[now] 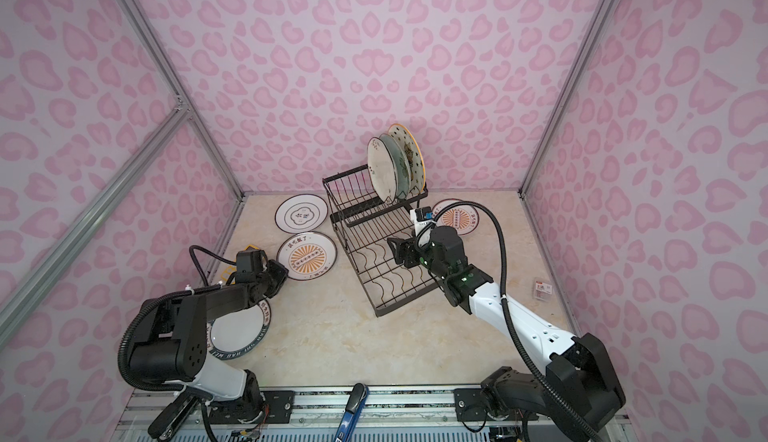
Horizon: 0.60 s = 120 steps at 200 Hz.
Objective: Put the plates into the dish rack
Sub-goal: 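Lower the left gripper onto the orange sunburst plate's rim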
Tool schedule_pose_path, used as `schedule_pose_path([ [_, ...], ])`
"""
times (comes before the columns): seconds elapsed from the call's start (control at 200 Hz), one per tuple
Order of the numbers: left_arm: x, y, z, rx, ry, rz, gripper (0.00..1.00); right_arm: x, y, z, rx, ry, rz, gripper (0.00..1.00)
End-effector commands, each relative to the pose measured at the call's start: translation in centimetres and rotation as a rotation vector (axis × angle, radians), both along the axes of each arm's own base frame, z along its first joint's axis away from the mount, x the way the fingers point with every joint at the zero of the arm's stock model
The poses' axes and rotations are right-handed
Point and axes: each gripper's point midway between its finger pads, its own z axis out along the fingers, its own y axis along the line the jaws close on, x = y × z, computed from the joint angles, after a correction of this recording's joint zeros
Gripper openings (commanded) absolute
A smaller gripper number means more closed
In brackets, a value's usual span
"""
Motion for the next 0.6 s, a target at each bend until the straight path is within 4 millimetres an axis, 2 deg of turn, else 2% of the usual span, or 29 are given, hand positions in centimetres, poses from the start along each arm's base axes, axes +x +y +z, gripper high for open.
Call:
schedule_pose_path([
  [0.0,-1.7,0.5,-1.7,0.044,0.096,-0.003,0.03,-0.1,0.0,0.3,0.005,-0.021,0.005,0.81],
  [0.27,-2.3,0.4,-0.4,0.07,0.096,-0.027,0.03,-0.4,-0.4,0.8,0.01,-0.033,-0.002,0.81],
  [0.595,-4.6,0.3,3.7,0.136,0.071,-0.093,0.04,-0.6,-0.5,0.9,0.022,-0.027,-0.003,0.81],
])
